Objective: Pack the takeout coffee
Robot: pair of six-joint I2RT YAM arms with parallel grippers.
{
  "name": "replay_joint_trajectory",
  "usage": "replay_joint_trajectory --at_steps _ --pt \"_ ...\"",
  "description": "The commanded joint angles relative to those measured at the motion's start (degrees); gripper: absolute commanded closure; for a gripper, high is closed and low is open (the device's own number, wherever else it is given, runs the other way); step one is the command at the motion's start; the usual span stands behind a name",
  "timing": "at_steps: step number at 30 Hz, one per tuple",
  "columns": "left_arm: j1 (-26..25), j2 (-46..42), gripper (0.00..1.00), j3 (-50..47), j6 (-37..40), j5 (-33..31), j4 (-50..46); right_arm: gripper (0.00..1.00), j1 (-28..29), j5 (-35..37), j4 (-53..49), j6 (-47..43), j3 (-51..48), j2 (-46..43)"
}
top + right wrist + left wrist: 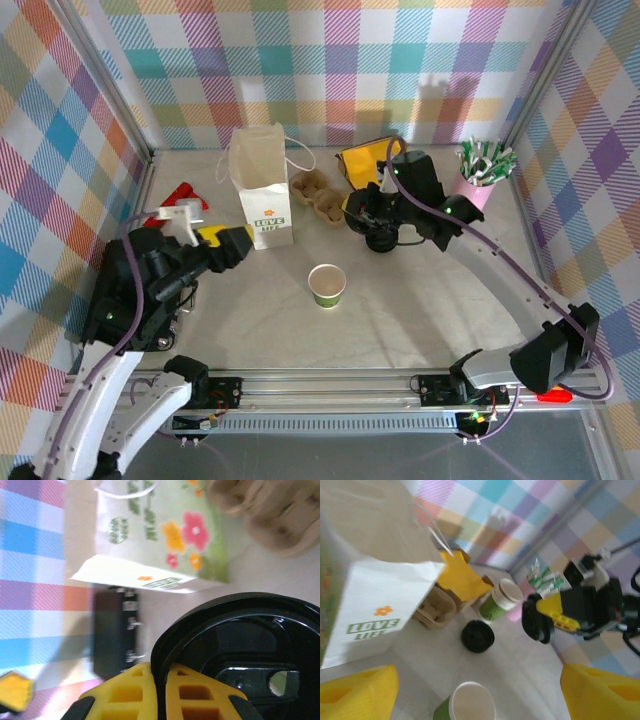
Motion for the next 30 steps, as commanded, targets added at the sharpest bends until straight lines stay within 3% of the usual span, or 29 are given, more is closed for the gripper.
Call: replay_joint_trajectory --at_steps 1,5,8,16,24,30 --pt "-9.42 3.68 0.15 -0.75 6.93 -5.95 4.44 1.00 0.20 -8.21 12.37 13.37 -6.10 -2.12" --pt "-19.48 10.57 0.12 -2.53 12.38 -10.44 11.25 1.00 2.02 -6.51 19.12 21.79 -13.14 -5.52" --pt "-22.91 14.96 0.11 -5.01 13.21 -10.69 18.54 1.00 3.65 -3.68 21.41 25.70 -16.92 -7.60" --pt "-26.33 23.61 0.11 -8.75 12.60 -8.98 30.34 1.00 5.58 -1.55 19.20 31.26 -19.27 -8.70" --pt "-28.52 28.07 0.11 -9.97 11.70 -8.94 35.89 1.00 6.63 -0.65 19.08 31.60 -19.63 -8.74" --pt "-28.52 29.16 0.26 -10.26 10.40 -11.97 37.25 1.00 7.44 -0.58 19.62 31.99 -20.12 -9.00"
